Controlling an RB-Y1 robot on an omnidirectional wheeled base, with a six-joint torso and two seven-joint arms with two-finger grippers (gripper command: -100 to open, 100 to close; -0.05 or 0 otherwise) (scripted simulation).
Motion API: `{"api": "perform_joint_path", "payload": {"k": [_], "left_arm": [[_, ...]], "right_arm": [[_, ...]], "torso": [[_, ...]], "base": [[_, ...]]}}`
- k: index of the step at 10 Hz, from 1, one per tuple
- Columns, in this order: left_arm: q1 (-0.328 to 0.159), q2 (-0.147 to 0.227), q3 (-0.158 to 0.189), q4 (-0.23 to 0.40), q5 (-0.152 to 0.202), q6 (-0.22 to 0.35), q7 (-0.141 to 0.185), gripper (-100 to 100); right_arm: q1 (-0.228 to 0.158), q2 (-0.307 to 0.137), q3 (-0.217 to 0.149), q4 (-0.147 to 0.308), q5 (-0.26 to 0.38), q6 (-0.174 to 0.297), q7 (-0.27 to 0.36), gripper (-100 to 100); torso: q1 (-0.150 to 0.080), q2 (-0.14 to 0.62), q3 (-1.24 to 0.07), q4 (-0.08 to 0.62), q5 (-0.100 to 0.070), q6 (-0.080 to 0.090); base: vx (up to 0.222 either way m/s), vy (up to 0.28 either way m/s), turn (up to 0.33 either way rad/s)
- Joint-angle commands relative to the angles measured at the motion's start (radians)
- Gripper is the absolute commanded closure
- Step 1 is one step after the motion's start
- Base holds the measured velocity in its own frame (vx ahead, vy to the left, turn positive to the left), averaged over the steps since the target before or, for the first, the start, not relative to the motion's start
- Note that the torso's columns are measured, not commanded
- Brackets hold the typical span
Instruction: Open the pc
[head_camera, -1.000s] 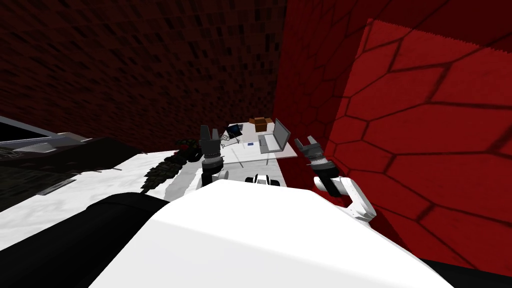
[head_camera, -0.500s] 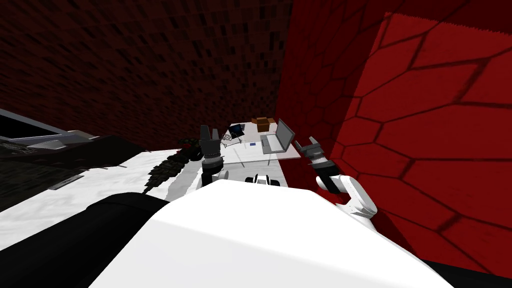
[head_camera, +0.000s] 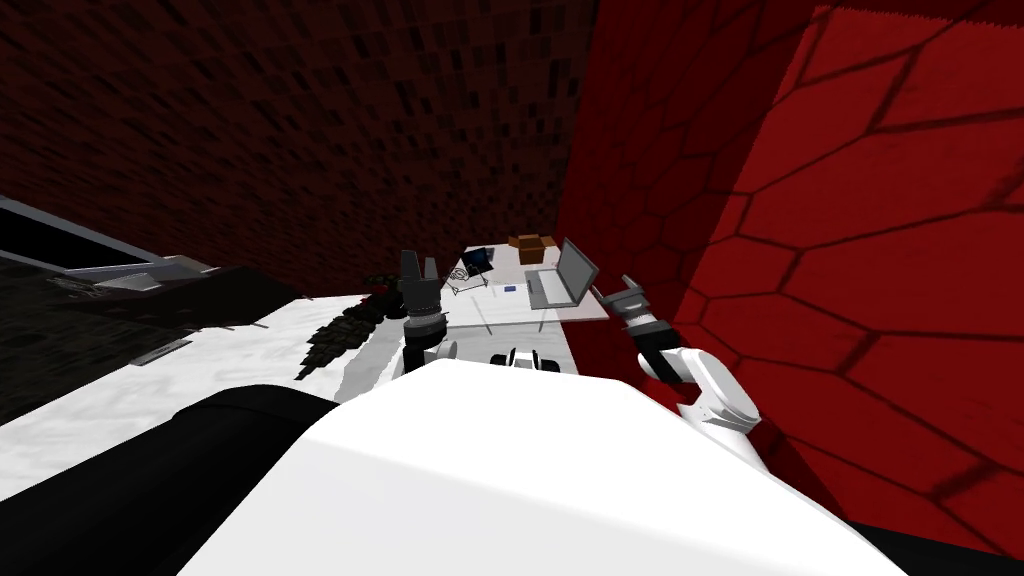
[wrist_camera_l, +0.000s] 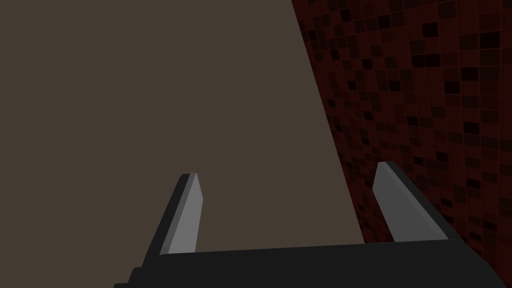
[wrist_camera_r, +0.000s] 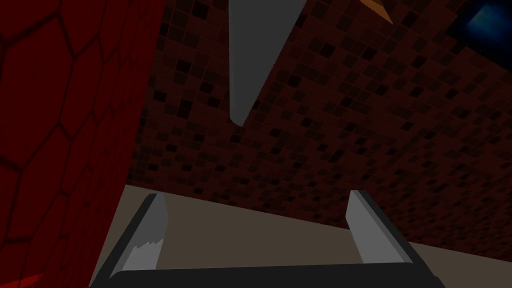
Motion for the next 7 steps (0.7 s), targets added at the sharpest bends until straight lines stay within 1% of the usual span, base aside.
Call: {"api": "perform_joint_path", "payload": {"k": [1,4,7], "left_arm": [[0.0,0.0,0.0,0.0,0.0,0.0,0.0,0],[0.0,0.0,0.0,0.0,0.0,0.0,0.0,0],[0.0,0.0,0.0,0.0,0.0,0.0,0.0,0]], "right_arm": [[-0.021,-0.033,-0.014,0.053,0.055,0.013,0.082,-100],[-0.044,-0.067,-0.026,0.108,0.109,0.026,0.167,-100],[-0.063,-0.099,-0.036,0.151,0.153,0.037,0.232,-100]], "torso": [[0.0,0.0,0.0,0.0,0.0,0.0],[-0.001,0.0,0.0,0.0,0.0,0.0],[-0.001,0.0,0.0,0.0,0.0,0.0]], "base": [[0.02,0.048,0.101],[0.017,0.038,0.088],[0.019,0.031,0.065]]}}
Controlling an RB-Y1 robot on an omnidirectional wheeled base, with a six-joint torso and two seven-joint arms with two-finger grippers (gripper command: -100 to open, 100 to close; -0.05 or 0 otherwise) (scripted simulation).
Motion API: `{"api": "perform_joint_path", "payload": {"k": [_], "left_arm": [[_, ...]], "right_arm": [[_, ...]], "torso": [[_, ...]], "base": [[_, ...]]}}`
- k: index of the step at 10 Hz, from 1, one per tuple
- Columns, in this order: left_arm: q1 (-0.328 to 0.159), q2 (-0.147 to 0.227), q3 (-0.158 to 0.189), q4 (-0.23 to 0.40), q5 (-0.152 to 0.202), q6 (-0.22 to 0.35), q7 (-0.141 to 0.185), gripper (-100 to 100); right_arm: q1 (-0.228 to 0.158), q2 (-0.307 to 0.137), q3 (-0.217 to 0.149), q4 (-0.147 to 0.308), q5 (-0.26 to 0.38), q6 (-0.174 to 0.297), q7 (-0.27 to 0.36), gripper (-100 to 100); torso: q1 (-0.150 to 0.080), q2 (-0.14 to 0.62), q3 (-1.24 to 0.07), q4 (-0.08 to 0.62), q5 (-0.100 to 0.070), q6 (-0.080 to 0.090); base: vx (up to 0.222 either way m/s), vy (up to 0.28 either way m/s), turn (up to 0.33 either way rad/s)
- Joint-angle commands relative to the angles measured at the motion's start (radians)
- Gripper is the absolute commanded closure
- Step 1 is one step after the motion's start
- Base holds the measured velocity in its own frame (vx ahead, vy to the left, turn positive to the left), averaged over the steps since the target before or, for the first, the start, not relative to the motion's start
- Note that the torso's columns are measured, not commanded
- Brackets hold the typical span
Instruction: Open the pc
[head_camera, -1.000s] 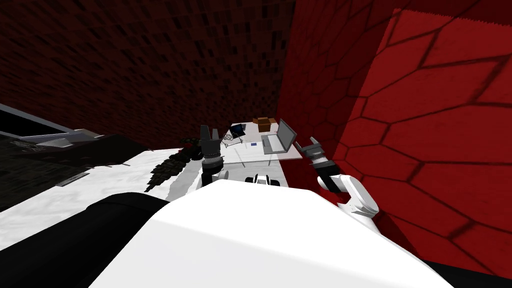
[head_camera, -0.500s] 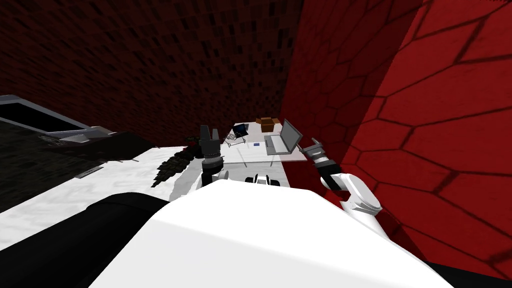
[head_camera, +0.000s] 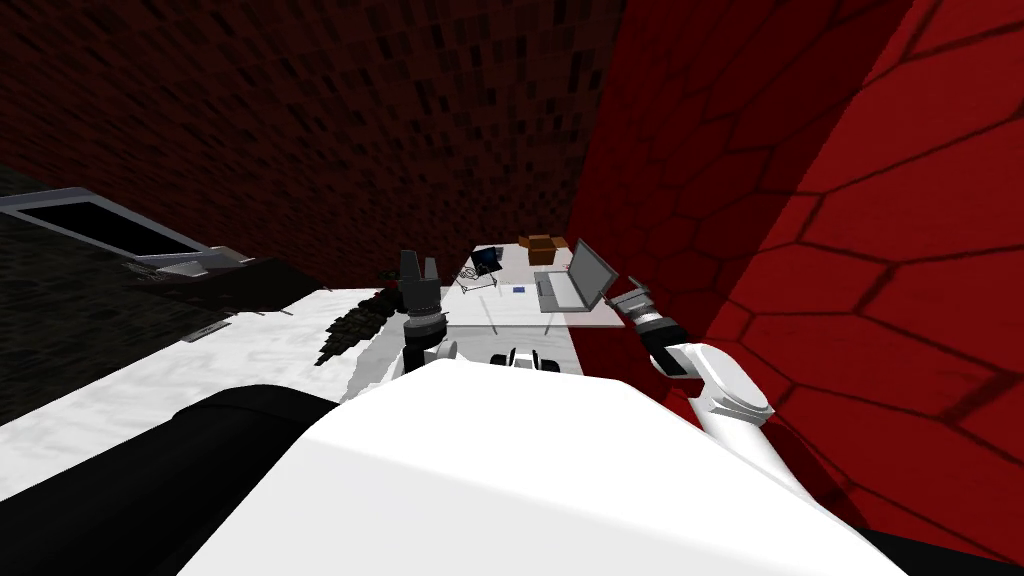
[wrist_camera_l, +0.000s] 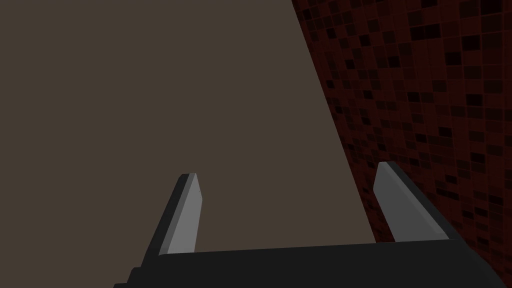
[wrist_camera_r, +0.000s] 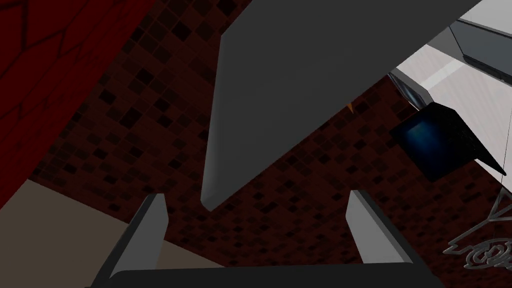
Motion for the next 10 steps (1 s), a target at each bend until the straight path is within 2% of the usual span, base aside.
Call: {"api": "perform_joint_path", "payload": {"k": [1,3,5,6,7,8,10], "left_arm": [[0.0,0.0,0.0,0.0,0.0,0.0,0.0,0],[0.0,0.0,0.0,0.0,0.0,0.0,0.0,0],[0.0,0.0,0.0,0.0,0.0,0.0,0.0,0],[0.0,0.0,0.0,0.0,0.0,0.0,0.0,0],[0.0,0.0,0.0,0.0,0.0,0.0,0.0,0],[0.0,0.0,0.0,0.0,0.0,0.0,0.0,0],[0.0,0.0,0.0,0.0,0.0,0.0,0.0,0]], "right_arm": [[-0.017,-0.029,-0.004,0.031,0.037,0.014,0.05,-100],[-0.029,-0.06,-0.011,0.058,0.069,0.022,0.094,-100],[-0.025,-0.049,-0.012,0.054,0.061,0.016,0.088,-100],[-0.025,-0.049,-0.012,0.054,0.06,0.016,0.088,100],[-0.012,-0.046,-0.011,0.032,0.098,0.022,0.13,100],[-0.012,-0.046,-0.011,0.032,0.098,0.022,0.13,100],[0.003,-0.043,-0.007,0.011,0.137,0.027,0.172,100]], "torso": [[0.0,0.0,0.0,0.0,0.0,0.0],[0.0,0.0,0.0,0.0,0.0,0.0],[-0.001,0.0,0.0,0.0,0.0,0.0],[-0.001,0.001,0.0,0.0,0.0,0.0],[0.0,0.0,0.0,-0.001,-0.001,-0.001],[0.003,-0.002,0.0,-0.003,0.0,-0.001],[0.0,-0.005,-0.003,-0.004,0.0,0.001]], "base": [[0.01,0.024,0.065],[0.018,0.031,0.054],[0.004,0.006,0.005],[0.0,0.0,0.0],[0.01,0.034,-0.011],[0.003,0.064,0.011],[0.006,0.065,0.002]]}}
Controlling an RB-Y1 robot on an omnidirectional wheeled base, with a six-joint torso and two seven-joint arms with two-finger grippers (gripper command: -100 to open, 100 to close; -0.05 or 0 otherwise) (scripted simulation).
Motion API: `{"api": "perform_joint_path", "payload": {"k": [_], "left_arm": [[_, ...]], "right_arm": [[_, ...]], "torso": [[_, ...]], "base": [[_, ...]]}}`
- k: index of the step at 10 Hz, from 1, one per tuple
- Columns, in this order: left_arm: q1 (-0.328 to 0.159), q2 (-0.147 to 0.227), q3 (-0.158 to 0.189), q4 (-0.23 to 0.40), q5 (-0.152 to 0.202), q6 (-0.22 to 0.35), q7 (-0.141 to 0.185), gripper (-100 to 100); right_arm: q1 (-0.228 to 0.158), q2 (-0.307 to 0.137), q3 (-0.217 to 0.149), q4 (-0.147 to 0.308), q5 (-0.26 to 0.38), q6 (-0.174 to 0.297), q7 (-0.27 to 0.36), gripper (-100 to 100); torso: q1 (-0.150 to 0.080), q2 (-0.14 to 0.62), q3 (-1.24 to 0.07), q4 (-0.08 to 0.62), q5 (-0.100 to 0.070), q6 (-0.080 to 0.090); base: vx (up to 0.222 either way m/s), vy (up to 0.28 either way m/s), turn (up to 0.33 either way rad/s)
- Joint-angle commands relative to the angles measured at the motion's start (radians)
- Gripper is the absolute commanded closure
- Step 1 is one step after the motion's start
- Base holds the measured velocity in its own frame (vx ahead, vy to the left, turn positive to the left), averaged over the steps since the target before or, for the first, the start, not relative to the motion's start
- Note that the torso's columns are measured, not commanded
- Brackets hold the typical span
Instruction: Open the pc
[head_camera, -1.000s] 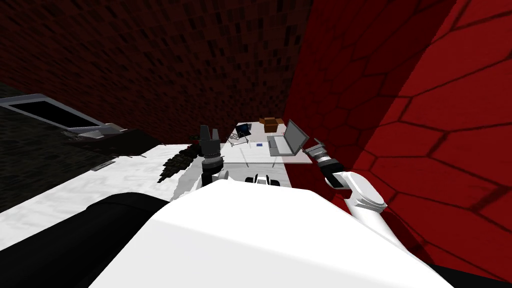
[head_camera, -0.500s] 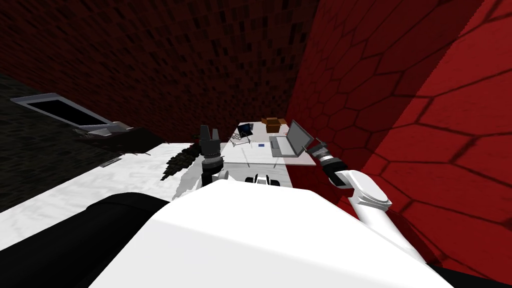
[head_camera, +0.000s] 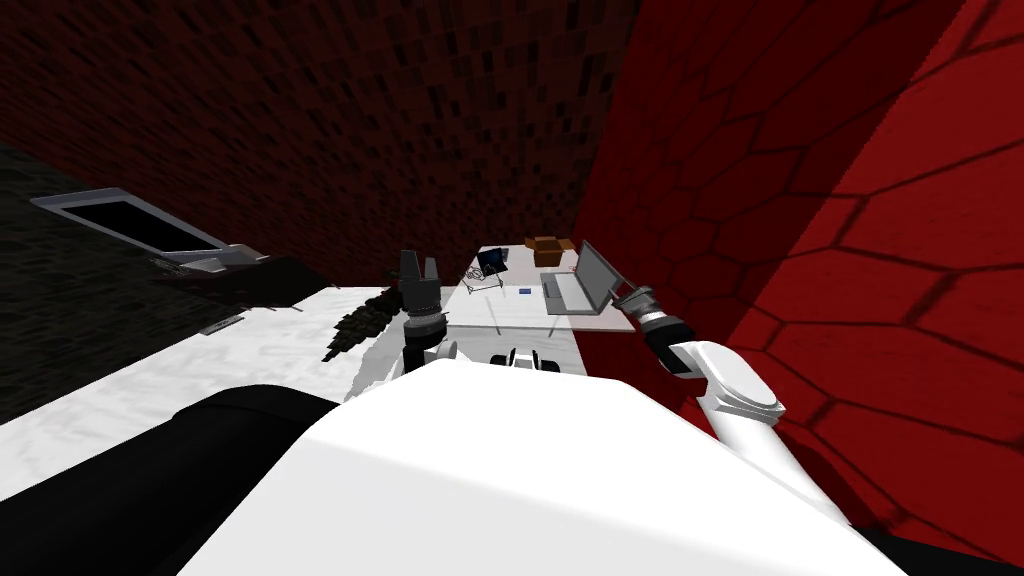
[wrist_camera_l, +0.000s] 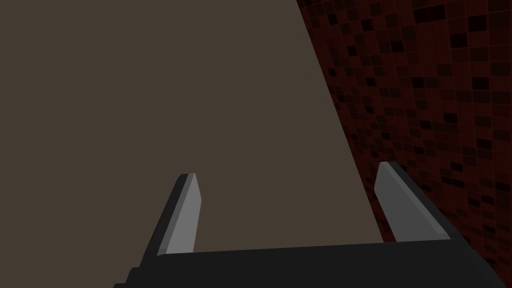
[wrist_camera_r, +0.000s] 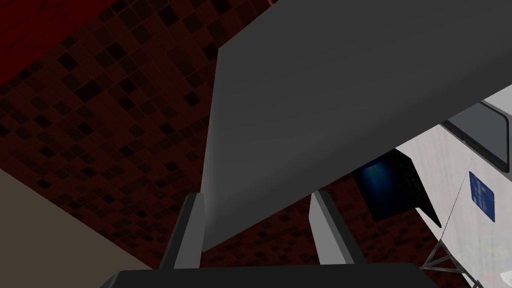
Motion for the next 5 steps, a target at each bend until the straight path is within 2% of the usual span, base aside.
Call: {"api": "perform_joint_path", "payload": {"k": [1,5], "left_arm": [[0.0,0.0,0.0,0.0,0.0,0.0,0.0,0],[0.0,0.0,0.0,0.0,0.0,0.0,0.0,0]], "right_arm": [[0.02,0.002,0.006,-0.022,0.053,0.007,0.061,100],[0.05,0.009,0.014,-0.065,0.13,0.017,0.146,100]], "torso": [[-0.002,0.001,0.0,0.001,-0.001,0.0],[-0.002,0.005,0.003,0.003,0.0,0.0]], "base": [[0.015,0.065,0.002],[0.015,0.076,-0.002]]}}
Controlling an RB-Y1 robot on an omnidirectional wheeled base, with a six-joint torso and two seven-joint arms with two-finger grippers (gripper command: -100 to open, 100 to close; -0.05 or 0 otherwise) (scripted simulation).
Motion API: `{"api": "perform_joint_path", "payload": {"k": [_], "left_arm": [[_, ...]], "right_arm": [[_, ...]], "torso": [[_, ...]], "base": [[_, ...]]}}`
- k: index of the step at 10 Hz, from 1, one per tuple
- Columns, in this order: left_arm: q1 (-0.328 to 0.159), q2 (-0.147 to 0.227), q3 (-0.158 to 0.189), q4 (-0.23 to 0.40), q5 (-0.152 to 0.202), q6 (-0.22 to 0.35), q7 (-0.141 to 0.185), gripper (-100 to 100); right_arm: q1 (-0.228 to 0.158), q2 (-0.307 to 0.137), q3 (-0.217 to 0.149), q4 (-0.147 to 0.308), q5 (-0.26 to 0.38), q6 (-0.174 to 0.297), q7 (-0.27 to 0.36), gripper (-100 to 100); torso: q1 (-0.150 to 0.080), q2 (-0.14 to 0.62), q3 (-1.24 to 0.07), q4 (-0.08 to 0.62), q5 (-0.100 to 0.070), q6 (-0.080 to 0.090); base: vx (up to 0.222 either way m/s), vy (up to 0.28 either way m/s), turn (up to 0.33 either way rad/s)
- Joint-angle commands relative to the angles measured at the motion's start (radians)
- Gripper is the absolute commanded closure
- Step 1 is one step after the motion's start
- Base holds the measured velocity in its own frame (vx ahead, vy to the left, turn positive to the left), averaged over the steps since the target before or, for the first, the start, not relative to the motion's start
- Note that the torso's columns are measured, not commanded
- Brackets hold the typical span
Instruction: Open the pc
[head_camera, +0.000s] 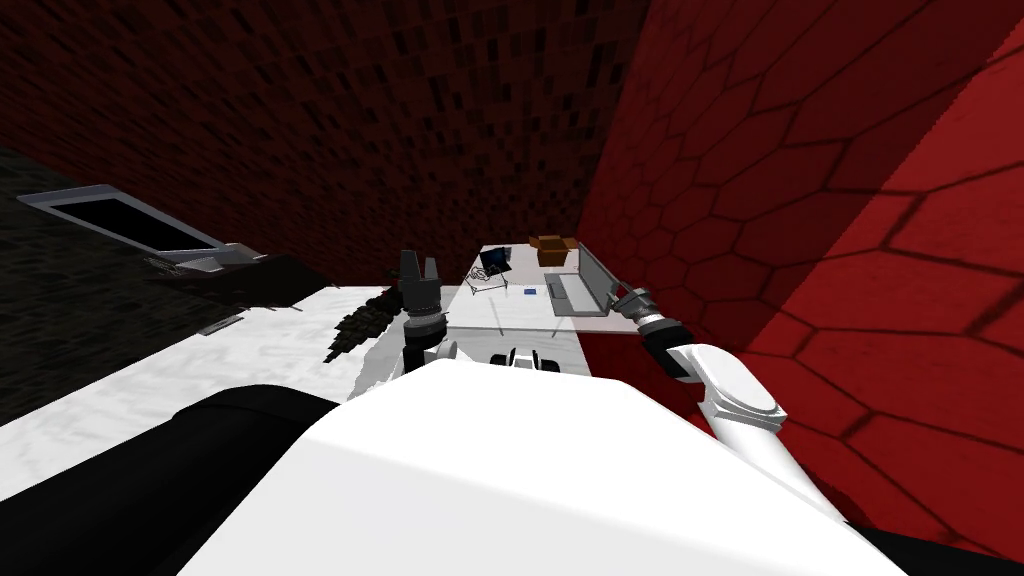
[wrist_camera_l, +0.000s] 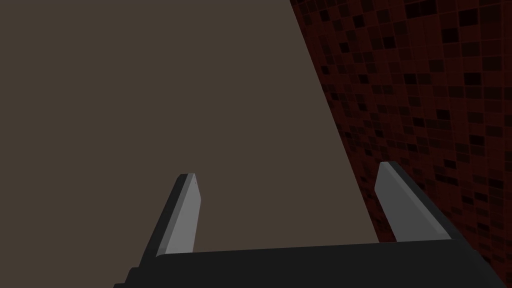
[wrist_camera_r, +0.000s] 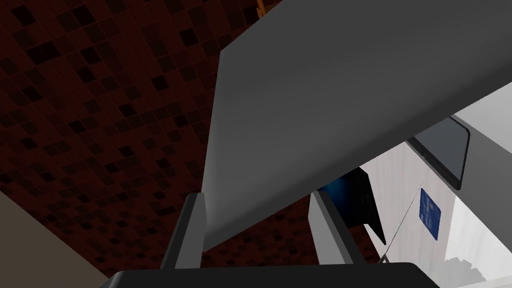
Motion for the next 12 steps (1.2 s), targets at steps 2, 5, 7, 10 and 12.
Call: {"api": "perform_joint_path", "payload": {"k": [2,5,7,10,12], "left_arm": [[0.0,0.0,0.0,0.0,0.0,0.0,0.0,0],[0.0,0.0,0.0,0.0,0.0,0.0,0.0,0],[0.0,0.0,0.0,0.0,0.0,0.0,0.0,0],[0.0,0.0,0.0,0.0,0.0,0.0,0.0,0],[0.0,0.0,0.0,0.0,0.0,0.0,0.0,0]], "right_arm": [[0.017,0.006,0.002,-0.018,0.037,0.002,0.046,100],[0.011,-0.045,0.09,-0.04,0.073,0.088,0.047,100],[0.004,-0.097,0.168,-0.061,0.106,0.156,0.043,100],[-0.004,-0.149,0.239,-0.083,0.14,0.227,0.039,100],[-0.004,-0.149,0.264,-0.083,0.14,0.262,0.039,100]], "torso": [[0.002,0.0,0.0,0.001,0.001,0.0],[0.002,0.0,0.0,0.002,0.001,-0.001],[0.003,0.001,0.0,0.002,0.002,-0.001],[0.003,0.001,0.0,0.002,0.002,0.0],[0.003,0.001,0.001,0.001,0.001,-0.001]], "base": [[0.016,0.051,-0.005],[0.03,-0.005,-0.051],[0.033,-0.005,-0.073],[0.027,-0.004,-0.053],[0.011,-0.004,0.012]]}}
